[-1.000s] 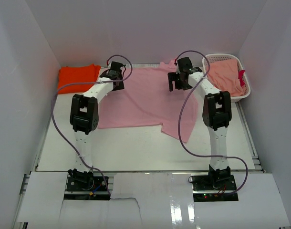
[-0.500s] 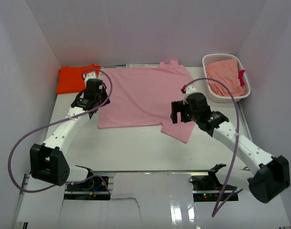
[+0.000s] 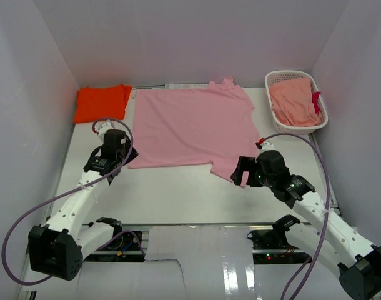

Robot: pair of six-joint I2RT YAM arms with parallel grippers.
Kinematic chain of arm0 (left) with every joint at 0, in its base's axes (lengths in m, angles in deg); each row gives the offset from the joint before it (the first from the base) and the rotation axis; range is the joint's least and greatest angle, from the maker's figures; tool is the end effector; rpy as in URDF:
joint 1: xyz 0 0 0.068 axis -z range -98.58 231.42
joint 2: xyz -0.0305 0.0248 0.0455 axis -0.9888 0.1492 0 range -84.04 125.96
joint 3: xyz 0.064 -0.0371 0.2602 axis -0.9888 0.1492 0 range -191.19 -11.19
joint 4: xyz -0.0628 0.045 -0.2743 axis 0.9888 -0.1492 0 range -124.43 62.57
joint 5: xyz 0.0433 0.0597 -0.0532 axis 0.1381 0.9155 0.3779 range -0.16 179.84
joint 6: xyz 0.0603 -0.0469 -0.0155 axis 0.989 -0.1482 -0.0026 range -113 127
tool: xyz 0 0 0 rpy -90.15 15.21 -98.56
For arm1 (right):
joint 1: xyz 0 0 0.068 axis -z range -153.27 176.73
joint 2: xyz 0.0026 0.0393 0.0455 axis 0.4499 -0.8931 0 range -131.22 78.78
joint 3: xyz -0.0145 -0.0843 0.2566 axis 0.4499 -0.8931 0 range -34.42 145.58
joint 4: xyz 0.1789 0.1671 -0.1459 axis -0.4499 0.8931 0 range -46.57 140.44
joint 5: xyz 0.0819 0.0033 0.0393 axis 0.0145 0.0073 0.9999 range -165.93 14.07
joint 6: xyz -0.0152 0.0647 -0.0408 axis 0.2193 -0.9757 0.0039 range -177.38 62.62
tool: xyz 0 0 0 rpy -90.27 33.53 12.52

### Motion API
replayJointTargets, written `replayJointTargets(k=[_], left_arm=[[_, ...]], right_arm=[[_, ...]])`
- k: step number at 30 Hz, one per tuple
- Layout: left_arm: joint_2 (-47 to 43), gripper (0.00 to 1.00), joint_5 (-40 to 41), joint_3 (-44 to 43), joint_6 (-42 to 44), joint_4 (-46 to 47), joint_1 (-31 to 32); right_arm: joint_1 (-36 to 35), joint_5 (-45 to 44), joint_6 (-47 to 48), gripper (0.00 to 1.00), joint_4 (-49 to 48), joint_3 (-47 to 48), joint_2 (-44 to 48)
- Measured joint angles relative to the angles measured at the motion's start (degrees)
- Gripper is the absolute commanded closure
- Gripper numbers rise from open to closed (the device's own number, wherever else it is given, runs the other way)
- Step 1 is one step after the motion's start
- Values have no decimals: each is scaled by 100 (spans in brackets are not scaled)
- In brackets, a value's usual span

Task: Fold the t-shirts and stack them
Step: Flatten out the tshirt, then grap the side of the flattened tshirt closest away from the robot with both arms

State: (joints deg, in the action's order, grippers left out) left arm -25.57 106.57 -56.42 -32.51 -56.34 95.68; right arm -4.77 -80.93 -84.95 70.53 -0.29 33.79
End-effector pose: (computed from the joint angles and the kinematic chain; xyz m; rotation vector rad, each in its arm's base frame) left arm 0.2586 -0.0460 0.2406 -0.6402 2.1816 -0.1576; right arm 0.1924 0.1111 0.2201 -0.0295 2.2708 0.4603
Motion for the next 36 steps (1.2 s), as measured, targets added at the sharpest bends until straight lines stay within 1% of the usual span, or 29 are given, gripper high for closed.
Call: replayJointTargets(k=[4, 8, 10, 11, 12, 14, 16, 17, 19, 25, 26, 27, 36], left_arm=[[219, 50, -295, 483, -260, 168, -177], [144, 51, -824, 1226, -455, 472, -662], [118, 51, -1060, 1475, -525, 599, -885], [114, 51, -1117, 1569, -546, 636, -986], [114, 51, -1169, 1631, -570, 697, -1040], [114, 51, -1285, 1742, -636, 870, -1108], [114, 51, -1381, 1856, -719, 1049, -1161], [114, 51, -1429, 1919, -761, 1141, -1185], [111, 51, -1488, 2079, -872, 1325, -1233], [109, 51, -1587, 2369, -1113, 1617, -1281], [109, 51, -1591, 2376, -1132, 1665, -1283], [109, 51, -1591, 2376, -1141, 1696, -1283], [-17, 51, -1547, 2376, -1158, 1749, -1342]], right_arm=[[46, 256, -415, 0, -4, -452, 315], [321, 610, -678, 0, -39, -833, 518], [470, 772, -734, 0, -76, -984, 566], [540, 848, -774, 1, -90, -1069, 608], [612, 909, -800, 5, -120, -1143, 645], [765, 1073, -837, 9, -210, -1285, 693], [916, 1246, -879, 10, -376, -1443, 680], [979, 1318, -911, 16, -466, -1539, 667], [1086, 1440, -955, 21, -621, -1742, 625], [1202, 1576, -1034, 31, -953, -1906, 350], [1211, 1587, -1038, 38, -1027, -1906, 286], [1224, 1591, -1034, 40, -1093, -1906, 219], [1318, 1561, -1060, 38, -1495, -1906, -151]])
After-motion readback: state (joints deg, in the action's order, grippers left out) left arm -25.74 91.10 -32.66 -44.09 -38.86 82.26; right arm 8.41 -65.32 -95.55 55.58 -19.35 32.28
